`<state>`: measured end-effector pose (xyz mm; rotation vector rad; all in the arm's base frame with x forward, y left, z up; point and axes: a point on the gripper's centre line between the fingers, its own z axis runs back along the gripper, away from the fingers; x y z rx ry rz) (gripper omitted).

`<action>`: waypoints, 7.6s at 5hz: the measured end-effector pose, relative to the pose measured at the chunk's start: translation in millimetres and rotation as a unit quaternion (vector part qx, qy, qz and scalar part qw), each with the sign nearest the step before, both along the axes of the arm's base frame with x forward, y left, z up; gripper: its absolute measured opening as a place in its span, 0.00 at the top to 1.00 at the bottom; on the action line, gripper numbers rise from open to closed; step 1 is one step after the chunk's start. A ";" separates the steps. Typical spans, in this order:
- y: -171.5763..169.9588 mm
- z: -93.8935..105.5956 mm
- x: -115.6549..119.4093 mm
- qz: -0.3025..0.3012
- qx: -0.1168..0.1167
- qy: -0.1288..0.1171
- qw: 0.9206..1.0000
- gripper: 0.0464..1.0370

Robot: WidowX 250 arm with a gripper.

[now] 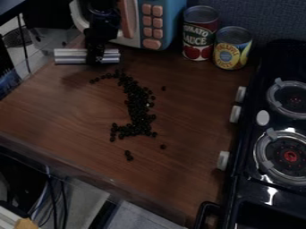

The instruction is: Sweep into pile

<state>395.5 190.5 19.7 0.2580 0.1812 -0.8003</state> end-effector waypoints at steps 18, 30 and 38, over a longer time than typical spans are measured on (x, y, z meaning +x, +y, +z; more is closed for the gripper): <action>-86.9 -16.4 -41.8 0.039 -0.063 0.071 0.995 0.66; -145.4 27.9 -44.9 -0.047 -0.079 -0.013 0.996 0.66; -163.1 -13.6 -2.3 -0.125 0.005 -0.019 0.992 0.66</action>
